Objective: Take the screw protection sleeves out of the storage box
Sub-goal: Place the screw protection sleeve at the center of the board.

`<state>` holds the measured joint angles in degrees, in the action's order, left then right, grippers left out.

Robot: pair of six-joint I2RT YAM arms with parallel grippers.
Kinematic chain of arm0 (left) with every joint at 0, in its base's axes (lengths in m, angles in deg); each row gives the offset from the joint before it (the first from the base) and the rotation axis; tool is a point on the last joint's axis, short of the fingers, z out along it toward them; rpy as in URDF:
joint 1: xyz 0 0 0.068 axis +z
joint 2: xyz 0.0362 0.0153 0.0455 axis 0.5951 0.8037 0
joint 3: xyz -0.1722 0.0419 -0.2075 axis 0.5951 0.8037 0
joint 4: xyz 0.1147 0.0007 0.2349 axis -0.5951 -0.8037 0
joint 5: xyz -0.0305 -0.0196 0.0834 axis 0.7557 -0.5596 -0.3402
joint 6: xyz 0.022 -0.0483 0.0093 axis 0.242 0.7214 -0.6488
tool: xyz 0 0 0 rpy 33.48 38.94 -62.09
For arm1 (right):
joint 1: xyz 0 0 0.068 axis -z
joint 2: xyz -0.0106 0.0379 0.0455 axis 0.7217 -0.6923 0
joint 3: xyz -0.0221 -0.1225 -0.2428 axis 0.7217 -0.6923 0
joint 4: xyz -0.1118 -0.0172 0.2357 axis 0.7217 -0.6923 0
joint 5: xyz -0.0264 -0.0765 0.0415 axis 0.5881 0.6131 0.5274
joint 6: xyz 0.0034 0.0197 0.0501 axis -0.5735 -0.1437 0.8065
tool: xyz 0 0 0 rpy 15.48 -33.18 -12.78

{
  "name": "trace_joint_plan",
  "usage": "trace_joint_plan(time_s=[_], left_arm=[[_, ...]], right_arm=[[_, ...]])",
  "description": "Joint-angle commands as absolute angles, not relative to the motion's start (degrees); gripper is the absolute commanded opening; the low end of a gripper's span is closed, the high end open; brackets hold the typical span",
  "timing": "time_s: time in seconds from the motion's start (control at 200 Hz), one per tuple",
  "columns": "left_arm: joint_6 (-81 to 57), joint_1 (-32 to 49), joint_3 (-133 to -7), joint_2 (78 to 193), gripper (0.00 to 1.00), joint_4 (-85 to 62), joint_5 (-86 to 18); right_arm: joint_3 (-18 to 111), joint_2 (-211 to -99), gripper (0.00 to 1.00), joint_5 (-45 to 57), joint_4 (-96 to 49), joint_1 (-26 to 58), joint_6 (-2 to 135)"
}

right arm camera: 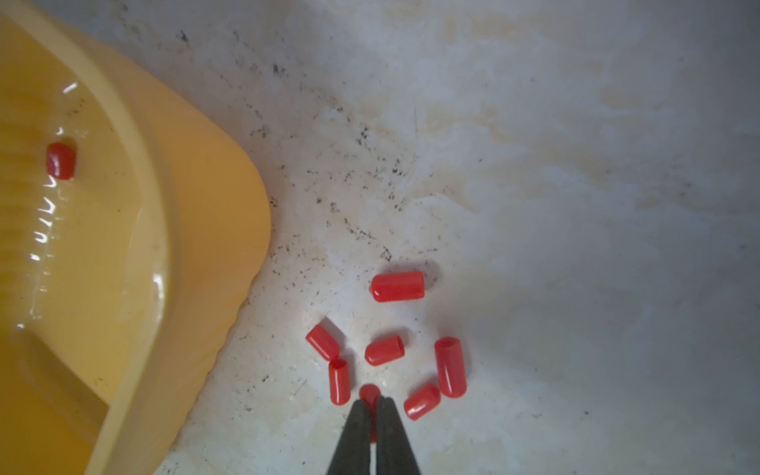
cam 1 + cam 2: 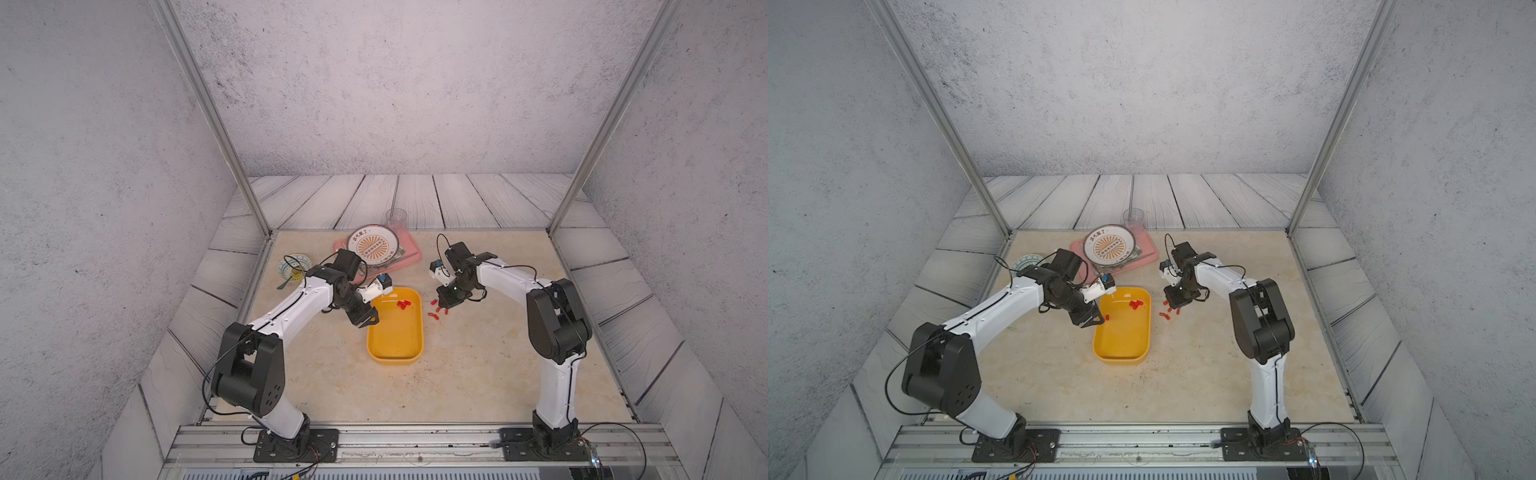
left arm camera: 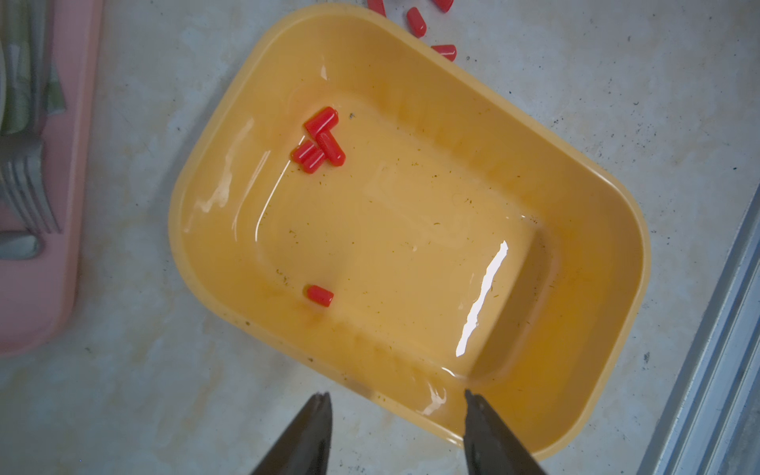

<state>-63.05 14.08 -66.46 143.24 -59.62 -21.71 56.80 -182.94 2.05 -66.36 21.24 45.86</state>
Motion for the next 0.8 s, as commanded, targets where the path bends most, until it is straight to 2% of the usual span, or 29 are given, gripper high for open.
trace_joint_plan(time_s=[0.0,0.455,0.796], left_arm=[[-61.99,13.58,-67.83,144.15,0.56,-60.58,-22.88],[-62.14,13.31,-68.47,144.12,0.56,-62.07,-23.70],[-68.62,15.16,-64.88,141.42,0.53,-61.92,-18.33]], right_arm=[[58.66,-185.93,0.12,3.24,-68.62,20.97,45.48],[61.76,-184.99,0.23,2.06,-71.53,21.07,43.43],[63.04,-175.69,0.35,-15.56,-70.47,18.12,40.10]])
